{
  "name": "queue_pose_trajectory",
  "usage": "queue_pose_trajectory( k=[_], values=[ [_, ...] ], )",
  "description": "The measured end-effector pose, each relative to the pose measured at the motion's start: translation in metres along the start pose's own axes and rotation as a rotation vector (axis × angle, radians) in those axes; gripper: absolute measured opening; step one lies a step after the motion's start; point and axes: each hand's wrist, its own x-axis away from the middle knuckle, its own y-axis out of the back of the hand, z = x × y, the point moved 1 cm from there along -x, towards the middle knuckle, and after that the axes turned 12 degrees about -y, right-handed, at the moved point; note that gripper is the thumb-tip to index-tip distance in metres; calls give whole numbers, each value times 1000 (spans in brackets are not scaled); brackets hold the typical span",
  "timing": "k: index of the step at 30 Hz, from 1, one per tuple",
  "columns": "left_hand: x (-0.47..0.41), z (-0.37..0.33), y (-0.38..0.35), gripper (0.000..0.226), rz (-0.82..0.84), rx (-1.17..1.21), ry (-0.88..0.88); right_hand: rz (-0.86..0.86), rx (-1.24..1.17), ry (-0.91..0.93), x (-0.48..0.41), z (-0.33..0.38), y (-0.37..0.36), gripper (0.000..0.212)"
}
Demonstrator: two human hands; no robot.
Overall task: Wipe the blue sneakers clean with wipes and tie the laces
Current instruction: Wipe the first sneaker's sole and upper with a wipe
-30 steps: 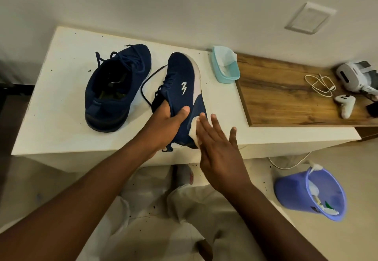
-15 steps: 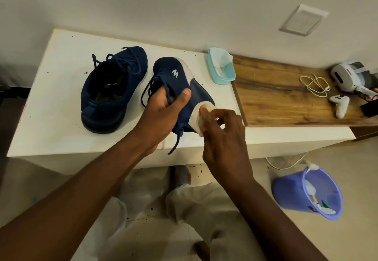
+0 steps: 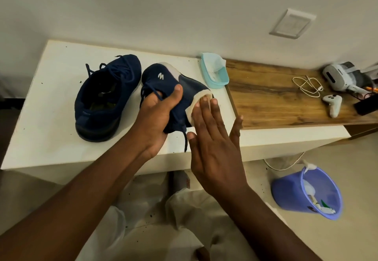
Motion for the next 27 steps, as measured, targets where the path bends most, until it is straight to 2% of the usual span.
queue_pose_trajectory(
  k=[4,8,11,14,18,23,27],
  values=[
    [-1,-14,-13,46,-14,182,47,-79,22,-18,-8,5,14,60],
    [8,-22,-20,53,77,272,135,-203,-28,51,-13,2,29,61],
    [13,-28,-20,56,102,313,155,-224,-45,89,-16,-2,33,60],
    [18,-34,-25,49,134,233,85,-180,-72,87,-27,11,39,68],
    [23,-34,-28,39,83,40,-4,-146,-27,151,-46,18,55,68],
    [21,-32,-30,44,74,11,-10,-161,50,136,-55,16,61,67],
    [18,-30,-31,43,7,5,15,-160,60,153,-34,0,43,70]
  ],
)
